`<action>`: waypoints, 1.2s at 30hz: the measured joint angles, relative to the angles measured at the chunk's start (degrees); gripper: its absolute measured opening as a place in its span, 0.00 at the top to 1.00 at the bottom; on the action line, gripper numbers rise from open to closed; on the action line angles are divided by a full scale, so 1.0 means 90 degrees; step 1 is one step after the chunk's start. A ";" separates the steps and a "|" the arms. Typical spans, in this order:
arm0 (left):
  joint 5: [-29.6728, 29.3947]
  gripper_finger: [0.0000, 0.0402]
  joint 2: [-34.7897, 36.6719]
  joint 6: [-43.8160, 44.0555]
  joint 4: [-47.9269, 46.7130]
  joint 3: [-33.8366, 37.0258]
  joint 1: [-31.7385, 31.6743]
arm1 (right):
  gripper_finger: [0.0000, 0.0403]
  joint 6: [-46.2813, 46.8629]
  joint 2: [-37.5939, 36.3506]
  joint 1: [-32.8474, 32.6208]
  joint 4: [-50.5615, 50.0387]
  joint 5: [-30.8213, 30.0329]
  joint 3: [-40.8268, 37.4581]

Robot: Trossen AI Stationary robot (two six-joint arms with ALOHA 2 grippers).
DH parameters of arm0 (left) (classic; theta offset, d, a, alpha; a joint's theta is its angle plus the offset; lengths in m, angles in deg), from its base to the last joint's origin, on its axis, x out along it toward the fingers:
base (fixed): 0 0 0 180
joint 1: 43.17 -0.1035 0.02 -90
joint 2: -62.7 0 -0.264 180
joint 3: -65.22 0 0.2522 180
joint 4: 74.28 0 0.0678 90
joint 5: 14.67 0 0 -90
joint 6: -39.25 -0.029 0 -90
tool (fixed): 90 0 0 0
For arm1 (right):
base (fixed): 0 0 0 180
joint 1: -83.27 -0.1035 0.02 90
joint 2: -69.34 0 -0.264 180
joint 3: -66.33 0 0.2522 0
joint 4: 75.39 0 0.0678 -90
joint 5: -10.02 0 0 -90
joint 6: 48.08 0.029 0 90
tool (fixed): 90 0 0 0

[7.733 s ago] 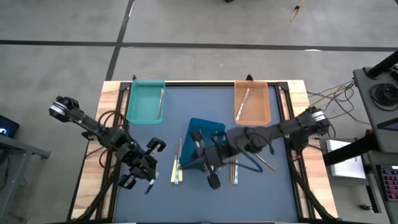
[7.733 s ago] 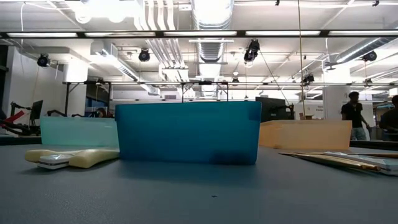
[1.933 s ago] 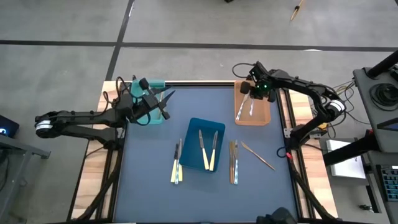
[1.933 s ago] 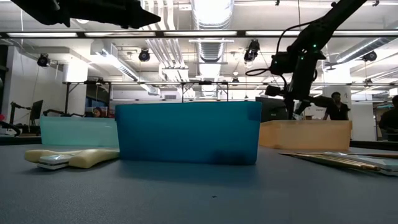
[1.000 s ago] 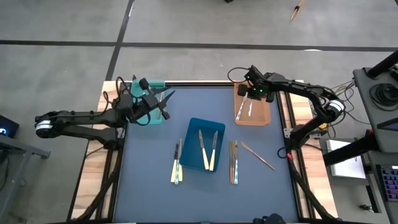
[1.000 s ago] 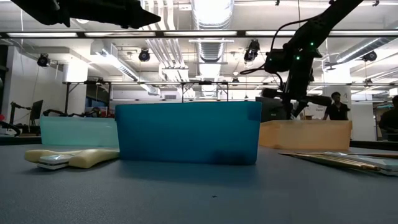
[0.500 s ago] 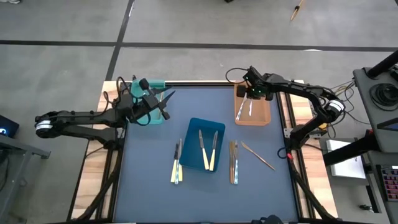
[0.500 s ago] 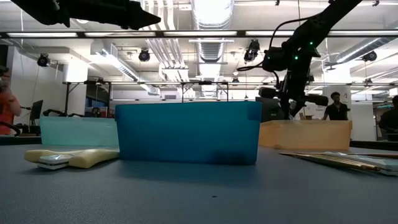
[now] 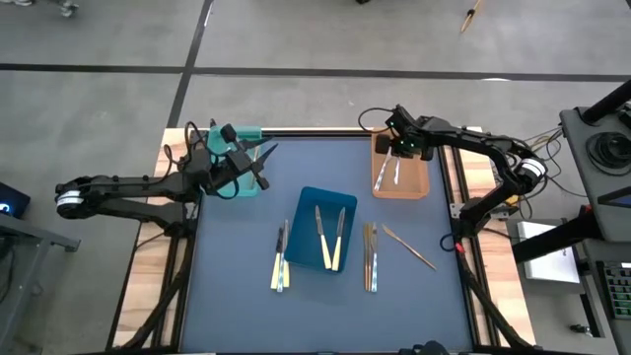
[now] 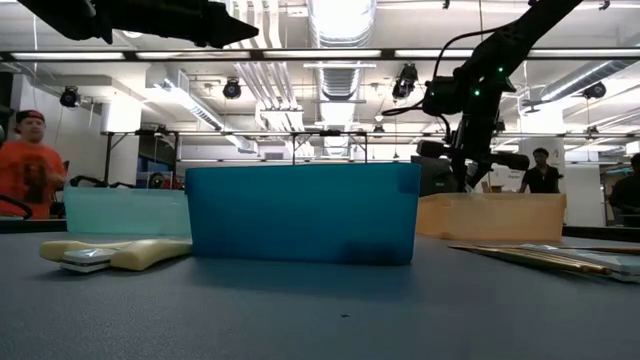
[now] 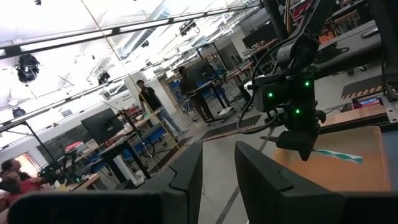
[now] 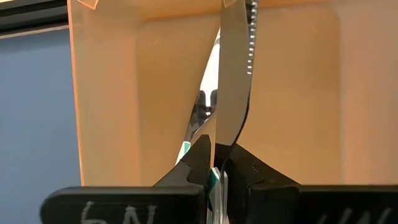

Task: Sort silverware by color (type)
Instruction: Put the left blue and white knife into the orange bin

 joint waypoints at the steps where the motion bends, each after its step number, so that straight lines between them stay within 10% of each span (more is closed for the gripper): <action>1: 0.0000 0.81 -0.0002 0.0000 -0.0001 0.0000 -0.0001 | 0.97 0.0000 0.0000 -0.0001 -0.0005 0.0001 0.0000; 36: -0.0002 0.81 0.0000 -0.0051 -0.0044 0.0000 0.0000 | 0.73 -0.0853 0.0000 -0.0201 -0.0164 -0.0007 0.0393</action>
